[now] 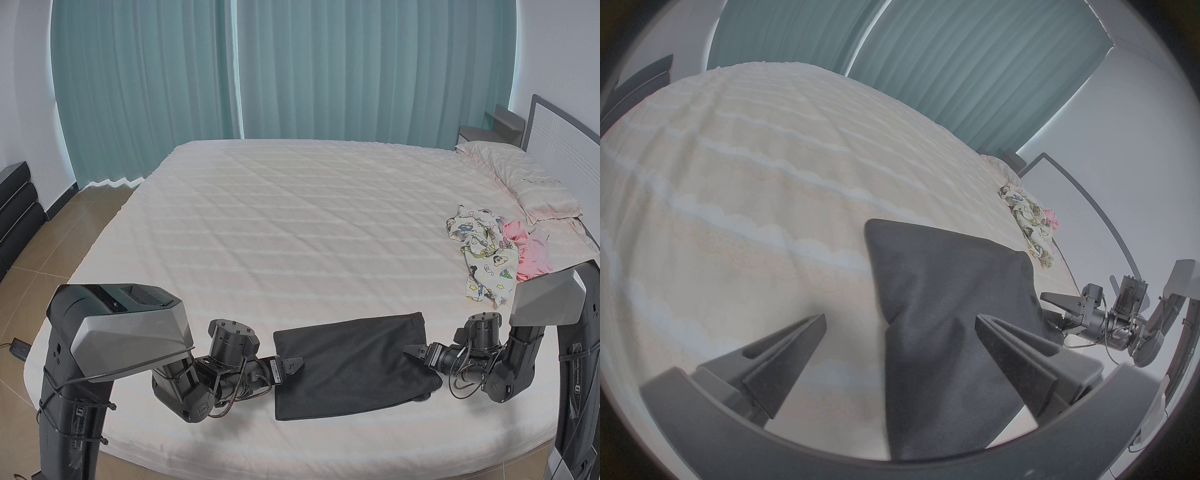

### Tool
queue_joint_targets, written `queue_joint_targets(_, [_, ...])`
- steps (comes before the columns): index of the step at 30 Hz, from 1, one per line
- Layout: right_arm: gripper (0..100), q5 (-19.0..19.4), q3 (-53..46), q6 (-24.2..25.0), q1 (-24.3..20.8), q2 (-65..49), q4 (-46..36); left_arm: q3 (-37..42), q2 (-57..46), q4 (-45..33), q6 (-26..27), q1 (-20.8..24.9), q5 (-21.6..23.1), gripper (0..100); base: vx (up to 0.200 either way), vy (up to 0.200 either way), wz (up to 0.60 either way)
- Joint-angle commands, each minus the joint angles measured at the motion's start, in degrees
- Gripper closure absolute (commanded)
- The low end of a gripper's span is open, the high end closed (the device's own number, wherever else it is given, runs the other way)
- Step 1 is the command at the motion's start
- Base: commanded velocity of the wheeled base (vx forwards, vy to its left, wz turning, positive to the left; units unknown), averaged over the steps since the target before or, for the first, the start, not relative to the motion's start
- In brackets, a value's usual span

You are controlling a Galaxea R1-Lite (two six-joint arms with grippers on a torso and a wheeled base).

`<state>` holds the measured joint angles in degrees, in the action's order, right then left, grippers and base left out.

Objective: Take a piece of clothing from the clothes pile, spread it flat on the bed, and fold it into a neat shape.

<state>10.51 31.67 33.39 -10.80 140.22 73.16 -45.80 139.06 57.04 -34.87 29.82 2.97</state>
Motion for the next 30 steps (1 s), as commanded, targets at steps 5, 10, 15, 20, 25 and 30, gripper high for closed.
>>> queue_joint_targets(5, [0,0.1,0.1,0.1,-0.1,0.4,0.9,-3.9,2.2,0.0,-0.1,1.0,0.0,0,0.0,0.0,0.0])
queue_joint_targets(10, [0,0.1,0.1,0.5,-0.1,0.2,1.0,-4.9,2.6,-0.2,0.0,1.5,0.1,0,0.0,0.0,0.0])
queue_joint_targets(15, [0,0.2,0.1,0.4,-0.4,0.3,0.9,-6.5,3.1,-0.3,-0.1,3.1,0.3,0,0.0,0.0,0.0])
queue_joint_targets(20, [0,0.3,0.1,0.6,-0.8,0.4,0.9,-7.5,3.5,0.1,-0.5,4.4,1.9,0,0.0,0.0,0.0])
queue_joint_targets(25, [0,0.4,0.1,0.7,-0.8,0.3,1.0,-7.7,3.9,0.2,-1.6,4.7,2.9,0,0.0,0.0,0.0])
queue_joint_targets(30, [0,0.3,0.1,0.6,-0.1,0.3,1.0,-7.2,4.2,2.9,-3.4,4.7,2.9,0,0.0,0.0,0.0])
